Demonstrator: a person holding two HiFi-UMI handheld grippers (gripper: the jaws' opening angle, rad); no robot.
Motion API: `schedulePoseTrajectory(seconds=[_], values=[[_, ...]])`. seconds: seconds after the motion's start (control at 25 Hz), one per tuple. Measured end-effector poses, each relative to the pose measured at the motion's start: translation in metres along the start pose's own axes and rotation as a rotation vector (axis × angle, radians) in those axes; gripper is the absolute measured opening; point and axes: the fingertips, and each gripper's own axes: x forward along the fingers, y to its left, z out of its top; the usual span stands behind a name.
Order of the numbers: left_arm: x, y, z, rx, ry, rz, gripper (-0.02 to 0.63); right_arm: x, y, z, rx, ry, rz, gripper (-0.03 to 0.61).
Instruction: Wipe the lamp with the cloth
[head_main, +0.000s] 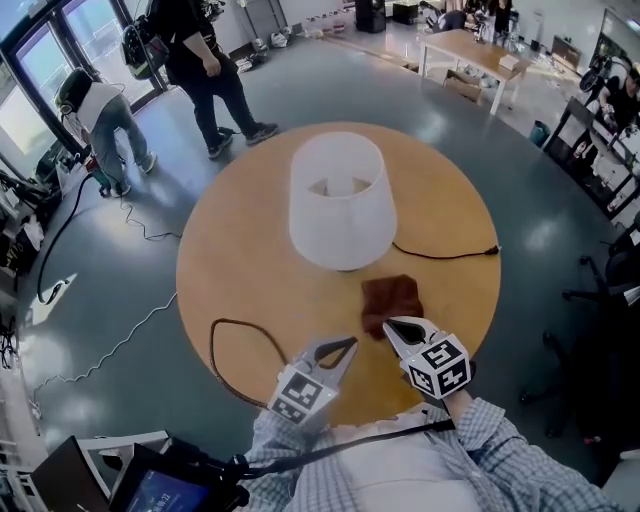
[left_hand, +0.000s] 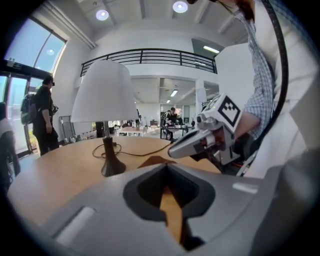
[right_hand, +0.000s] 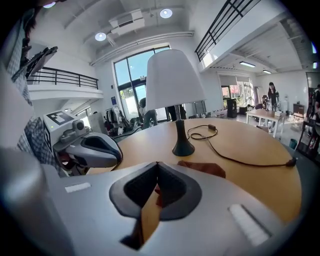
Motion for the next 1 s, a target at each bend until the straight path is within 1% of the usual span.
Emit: schedulePoseTrajectory(seconds=[0.2, 0.4, 1.0], values=[[0.001, -0.005, -0.011, -0.029, 0.019, -0.013, 0.005, 0.002, 0.005, -0.008, 0.018, 0.018, 0.027, 0.003], [-0.002, -0.002, -0.012, -0.071, 0.005, -0.010, 0.005, 0.004, 0.011, -0.010, 0.016, 0.024, 0.047, 0.003], [0.000, -0.002, -0.014, -0.069, 0.012, -0.010, 0.005, 0.007, 0.012, -0.013, 0.017, 0.037, 0.060, 0.003]])
